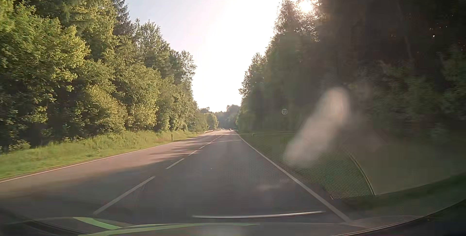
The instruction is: Follow the waypoints while adhering to traffic rules and regulations
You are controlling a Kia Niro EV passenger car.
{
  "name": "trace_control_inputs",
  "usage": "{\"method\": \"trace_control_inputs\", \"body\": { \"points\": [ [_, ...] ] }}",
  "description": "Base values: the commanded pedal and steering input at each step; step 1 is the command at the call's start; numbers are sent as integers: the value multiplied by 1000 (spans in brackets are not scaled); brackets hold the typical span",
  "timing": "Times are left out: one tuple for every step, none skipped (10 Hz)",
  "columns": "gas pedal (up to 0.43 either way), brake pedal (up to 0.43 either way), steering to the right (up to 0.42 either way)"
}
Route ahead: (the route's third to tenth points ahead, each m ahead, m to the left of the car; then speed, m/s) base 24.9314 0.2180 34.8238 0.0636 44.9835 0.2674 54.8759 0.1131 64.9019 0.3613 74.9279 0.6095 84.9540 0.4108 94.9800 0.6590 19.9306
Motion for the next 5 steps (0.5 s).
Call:
{"method": "trace_control_inputs", "body": {
  "points": [
    [118,0,1],
    [118,0,1],
    [118,0,1],
    [118,0,1],
    [118,0,1]
  ]
}}
